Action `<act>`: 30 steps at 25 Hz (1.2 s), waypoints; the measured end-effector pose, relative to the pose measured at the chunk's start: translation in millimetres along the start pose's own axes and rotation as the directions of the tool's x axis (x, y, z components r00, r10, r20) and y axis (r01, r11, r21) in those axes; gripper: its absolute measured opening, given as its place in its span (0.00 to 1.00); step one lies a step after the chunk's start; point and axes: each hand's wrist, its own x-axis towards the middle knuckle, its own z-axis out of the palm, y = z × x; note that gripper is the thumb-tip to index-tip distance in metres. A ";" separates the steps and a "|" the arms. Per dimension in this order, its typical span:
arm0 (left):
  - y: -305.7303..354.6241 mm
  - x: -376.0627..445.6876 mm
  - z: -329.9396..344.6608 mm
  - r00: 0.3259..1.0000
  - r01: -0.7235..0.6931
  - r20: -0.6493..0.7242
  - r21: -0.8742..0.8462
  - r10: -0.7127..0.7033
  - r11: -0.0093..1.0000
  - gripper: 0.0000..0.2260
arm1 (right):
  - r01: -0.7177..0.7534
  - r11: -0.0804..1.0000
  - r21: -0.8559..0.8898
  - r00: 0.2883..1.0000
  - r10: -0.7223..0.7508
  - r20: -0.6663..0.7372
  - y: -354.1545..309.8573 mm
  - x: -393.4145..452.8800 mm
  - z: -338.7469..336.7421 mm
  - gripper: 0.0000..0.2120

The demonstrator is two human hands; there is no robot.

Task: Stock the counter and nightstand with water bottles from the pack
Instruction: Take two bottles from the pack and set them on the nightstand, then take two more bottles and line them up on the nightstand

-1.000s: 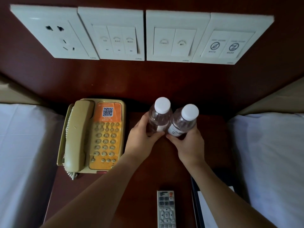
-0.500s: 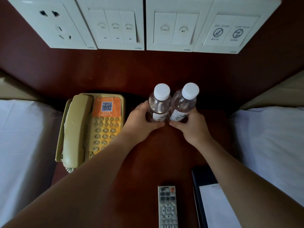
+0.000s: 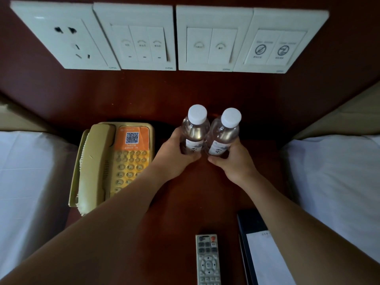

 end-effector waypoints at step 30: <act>648.9 -540.3 -53.9 0.489 -0.768 0.069 -0.438 0.870 0.467 0.08 | 0.096 0.958 -0.271 0.273 -0.287 -0.918 -503.8 -636.5 -417.2 0.17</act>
